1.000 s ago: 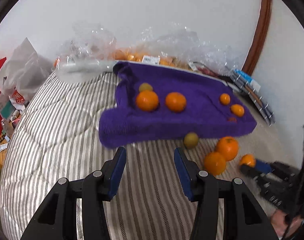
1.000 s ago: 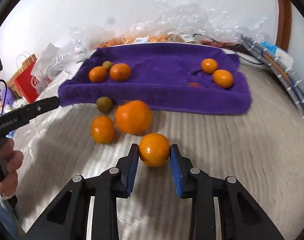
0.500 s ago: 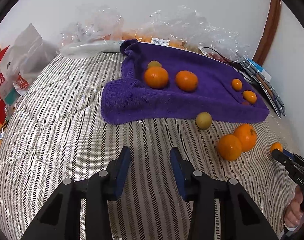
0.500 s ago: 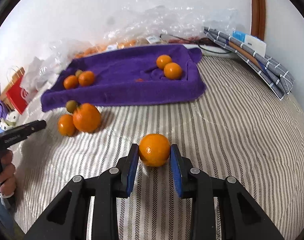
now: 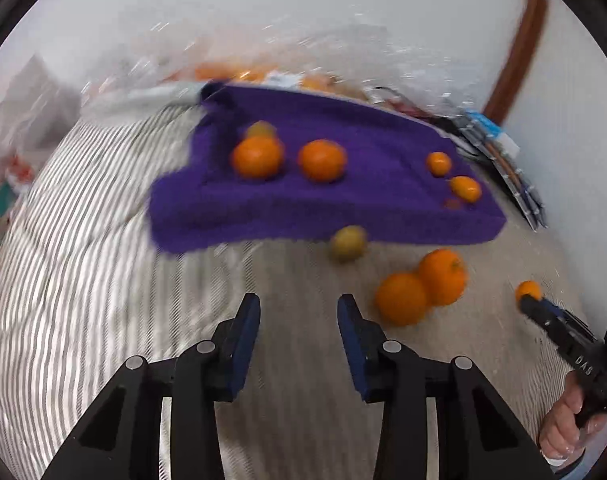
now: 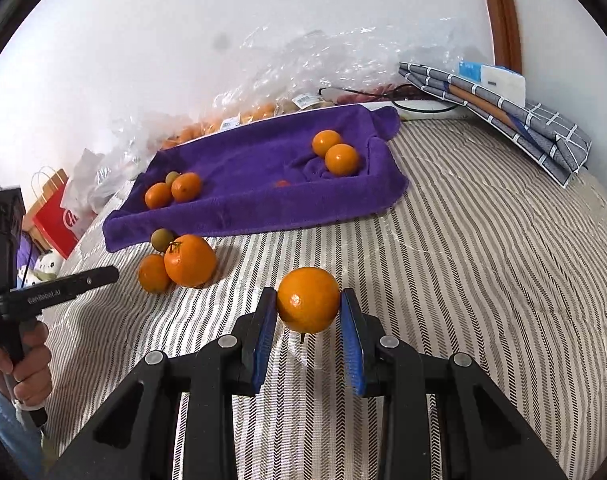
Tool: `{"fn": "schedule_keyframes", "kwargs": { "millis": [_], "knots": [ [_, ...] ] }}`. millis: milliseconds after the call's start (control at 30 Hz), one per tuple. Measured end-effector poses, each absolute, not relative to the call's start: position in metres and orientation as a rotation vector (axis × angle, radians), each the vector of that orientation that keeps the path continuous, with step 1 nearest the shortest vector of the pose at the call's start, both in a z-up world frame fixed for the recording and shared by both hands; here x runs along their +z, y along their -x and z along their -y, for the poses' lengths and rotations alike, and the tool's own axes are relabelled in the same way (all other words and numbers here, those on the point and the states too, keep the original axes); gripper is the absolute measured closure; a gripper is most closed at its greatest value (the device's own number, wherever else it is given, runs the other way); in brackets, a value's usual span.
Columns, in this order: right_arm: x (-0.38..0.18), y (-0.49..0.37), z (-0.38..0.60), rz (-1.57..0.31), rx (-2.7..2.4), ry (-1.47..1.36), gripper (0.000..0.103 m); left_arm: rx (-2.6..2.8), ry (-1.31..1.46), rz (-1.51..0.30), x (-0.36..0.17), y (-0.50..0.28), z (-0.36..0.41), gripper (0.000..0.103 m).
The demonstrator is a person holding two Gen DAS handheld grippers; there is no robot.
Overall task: Organize fruits
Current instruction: 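Grasp a small green fruit with the left gripper while the right gripper holds its orange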
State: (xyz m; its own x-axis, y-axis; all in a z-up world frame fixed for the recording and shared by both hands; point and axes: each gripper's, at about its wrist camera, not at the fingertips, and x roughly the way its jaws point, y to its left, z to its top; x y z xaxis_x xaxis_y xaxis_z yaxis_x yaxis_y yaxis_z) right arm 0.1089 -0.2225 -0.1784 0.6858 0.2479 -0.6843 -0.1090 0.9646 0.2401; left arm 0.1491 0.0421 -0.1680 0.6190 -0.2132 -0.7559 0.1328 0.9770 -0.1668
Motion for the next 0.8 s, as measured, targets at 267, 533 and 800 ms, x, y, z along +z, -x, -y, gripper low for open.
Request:
{"fn": "schedule_keyframes", "kwargs": {
  "millis": [267, 533, 800],
  "knots": [
    [-0.18, -0.11, 0.229, -0.797, 0.212, -0.235, 0.071, -0.241, 0.072, -0.911, -0.175, -0.187, -0.008, 0.066],
    [-0.18, -0.112, 0.225, -0.799, 0.243, -0.236, 0.071, -0.244, 0.114, -0.898, -0.189, -0.2, -0.001, 0.066],
    [-0.18, -0.112, 0.225, -0.793, 0.237, -0.234, 0.071, -0.293, 0.152, -0.819, -0.184, -0.186, -0.003, 0.08]
  ]
}}
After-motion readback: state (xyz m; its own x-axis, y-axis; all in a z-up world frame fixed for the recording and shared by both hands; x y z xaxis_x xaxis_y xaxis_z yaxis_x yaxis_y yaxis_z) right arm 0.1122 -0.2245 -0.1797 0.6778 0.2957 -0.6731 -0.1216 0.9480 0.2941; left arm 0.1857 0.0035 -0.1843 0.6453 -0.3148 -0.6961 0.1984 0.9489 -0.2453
